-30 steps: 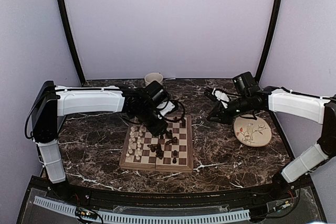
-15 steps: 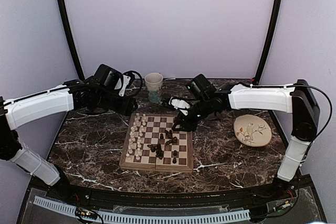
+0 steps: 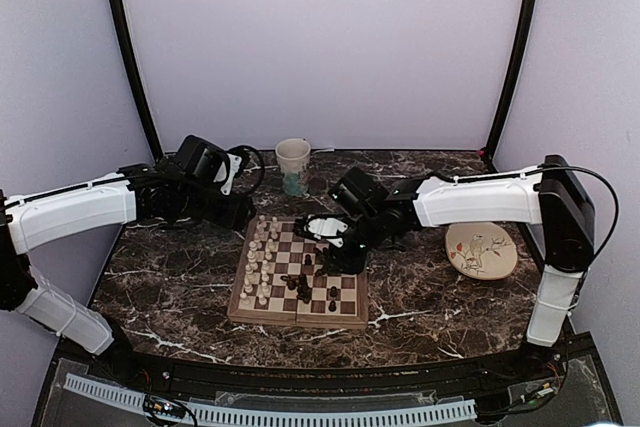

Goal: Set up the chess pieces on the board
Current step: Pick up the king from the chessboard.

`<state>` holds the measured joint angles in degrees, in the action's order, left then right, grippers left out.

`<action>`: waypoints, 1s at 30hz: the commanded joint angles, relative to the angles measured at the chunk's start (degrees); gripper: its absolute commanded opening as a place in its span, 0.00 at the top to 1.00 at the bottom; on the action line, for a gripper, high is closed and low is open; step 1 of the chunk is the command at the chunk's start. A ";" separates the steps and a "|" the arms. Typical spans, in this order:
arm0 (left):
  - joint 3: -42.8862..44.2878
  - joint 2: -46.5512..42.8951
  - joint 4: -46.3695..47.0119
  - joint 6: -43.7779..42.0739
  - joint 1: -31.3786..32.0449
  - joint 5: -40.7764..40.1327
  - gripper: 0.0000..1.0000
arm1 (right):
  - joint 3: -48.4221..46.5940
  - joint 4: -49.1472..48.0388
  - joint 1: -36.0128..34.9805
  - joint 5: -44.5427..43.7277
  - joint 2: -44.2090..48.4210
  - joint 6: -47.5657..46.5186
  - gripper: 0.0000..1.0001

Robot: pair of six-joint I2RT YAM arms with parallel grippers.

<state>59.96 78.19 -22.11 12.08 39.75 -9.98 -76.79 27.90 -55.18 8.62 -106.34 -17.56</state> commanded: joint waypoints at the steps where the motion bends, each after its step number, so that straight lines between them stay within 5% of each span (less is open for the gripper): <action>1: 0.21 0.21 1.51 0.72 -0.27 1.01 0.38 | 0.97 0.21 -0.54 -3.52 -1.64 -0.71 0.64; 30: -1.97 2.40 4.91 1.29 -0.28 4.06 0.41 | -1.56 0.14 -0.72 -4.77 -5.48 0.14 0.67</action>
<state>59.31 80.84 -18.57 12.71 39.75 -6.66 -76.25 28.34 -55.46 3.62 -110.63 -18.22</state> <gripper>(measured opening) 0.594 0.334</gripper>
